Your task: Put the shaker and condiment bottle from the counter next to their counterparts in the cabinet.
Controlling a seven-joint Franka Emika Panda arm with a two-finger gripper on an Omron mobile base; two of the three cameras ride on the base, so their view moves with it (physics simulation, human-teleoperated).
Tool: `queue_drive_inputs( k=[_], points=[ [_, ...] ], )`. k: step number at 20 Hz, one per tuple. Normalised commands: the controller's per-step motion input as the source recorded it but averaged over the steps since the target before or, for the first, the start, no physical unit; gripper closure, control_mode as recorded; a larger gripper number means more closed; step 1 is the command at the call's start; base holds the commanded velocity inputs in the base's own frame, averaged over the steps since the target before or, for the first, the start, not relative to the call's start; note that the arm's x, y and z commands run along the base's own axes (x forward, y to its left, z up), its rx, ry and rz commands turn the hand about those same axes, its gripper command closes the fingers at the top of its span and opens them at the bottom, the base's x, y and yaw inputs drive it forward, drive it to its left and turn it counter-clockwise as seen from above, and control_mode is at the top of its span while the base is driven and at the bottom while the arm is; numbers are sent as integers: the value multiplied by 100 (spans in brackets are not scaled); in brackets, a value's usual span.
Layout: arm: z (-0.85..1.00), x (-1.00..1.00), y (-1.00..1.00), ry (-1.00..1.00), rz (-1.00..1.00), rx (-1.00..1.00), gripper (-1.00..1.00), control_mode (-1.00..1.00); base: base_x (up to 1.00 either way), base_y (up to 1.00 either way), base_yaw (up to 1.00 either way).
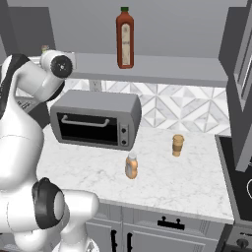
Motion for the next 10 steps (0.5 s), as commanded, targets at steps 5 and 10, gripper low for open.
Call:
queue_drive_inputs(
  k=[5, 10],
  points=[
    [-5, 49, 6, 0, 0, 1, 100, -100, 0, 0, 0],
    [-6, 47, 13, 0, 0, 0, 100, -100, 0, 0, 0]
  ],
)
